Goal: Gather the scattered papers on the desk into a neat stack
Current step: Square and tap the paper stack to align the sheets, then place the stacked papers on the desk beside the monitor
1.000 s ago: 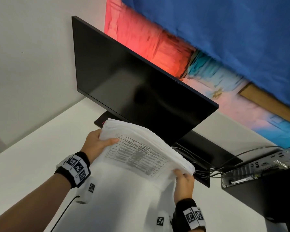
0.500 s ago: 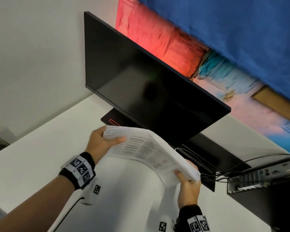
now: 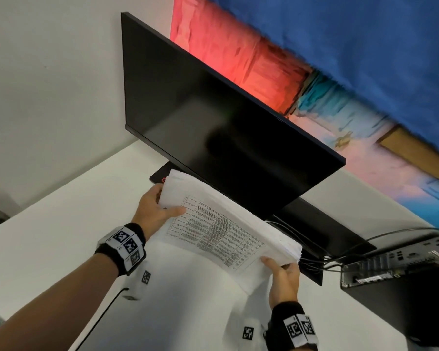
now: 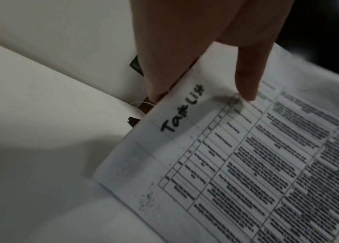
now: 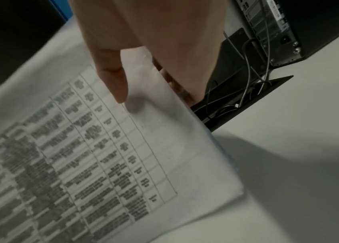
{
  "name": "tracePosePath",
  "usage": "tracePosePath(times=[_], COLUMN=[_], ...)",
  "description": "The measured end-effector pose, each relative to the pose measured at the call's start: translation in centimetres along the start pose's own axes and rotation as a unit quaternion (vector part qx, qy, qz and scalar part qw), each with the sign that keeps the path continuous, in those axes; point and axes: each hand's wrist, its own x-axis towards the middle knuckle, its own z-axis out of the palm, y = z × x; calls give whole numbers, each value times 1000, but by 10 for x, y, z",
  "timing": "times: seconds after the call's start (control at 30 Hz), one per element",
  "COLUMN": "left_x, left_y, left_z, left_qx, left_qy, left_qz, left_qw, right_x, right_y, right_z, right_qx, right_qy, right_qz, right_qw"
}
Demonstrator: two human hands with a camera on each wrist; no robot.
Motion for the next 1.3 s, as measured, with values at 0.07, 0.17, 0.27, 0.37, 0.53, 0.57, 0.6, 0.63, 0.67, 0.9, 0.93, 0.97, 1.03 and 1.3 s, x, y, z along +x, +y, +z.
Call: tracePosePath(times=[0.07, 0.17, 0.27, 0.37, 0.53, 0.57, 0.6, 0.63, 0.67, 0.9, 0.93, 0.97, 1.03, 1.3], left_x=[1, -2, -2, -7, -14, -15, -16, -17, -18, -19, -18, -17, -19, -89], left_y=[-4, -4, -5, -1, 27, 37, 47, 58, 68, 96, 94, 90, 79, 22], left_z=[2, 6, 7, 5, -2, -4, -5, -5, -5, -10, -10, -10, -12, -38], left_qx=[8, 9, 15, 21, 45, 57, 70, 78, 85, 105, 111, 128, 182, 47], left_qy=[-11, -23, -23, -38, -66, -81, -95, -107, -115, -108, -82, -41, 60, -114], left_qz=[1, -9, -10, 2, 72, 92, 113, 129, 141, 160, 159, 154, 110, -211], left_qw=[1000, 1000, 1000, 999, 994, 991, 987, 983, 980, 976, 978, 979, 975, 970], right_x=[0, 2, 0, -5, -8, -9, -12, -18, -22, -46, -49, -51, -54, -79], right_y=[3, 8, 11, 3, -29, -38, -48, -58, -65, -70, -68, -63, -51, 20], right_z=[-1, 0, 1, -2, -25, -30, -32, -32, -32, -22, -21, -19, -16, 21], right_qx=[-18, -17, -18, -18, -165, -227, -294, -370, -448, -521, -487, -456, -399, -123], right_qy=[-9, -7, -9, -1, -24, -49, -84, -124, -160, -180, -190, -200, -210, -201], right_qz=[5, 25, 30, 8, -204, -242, -265, -282, -302, -393, -384, -367, -329, -67], right_qw=[1000, 1000, 999, 1000, 965, 942, 914, 876, 826, 735, 761, 786, 830, 970])
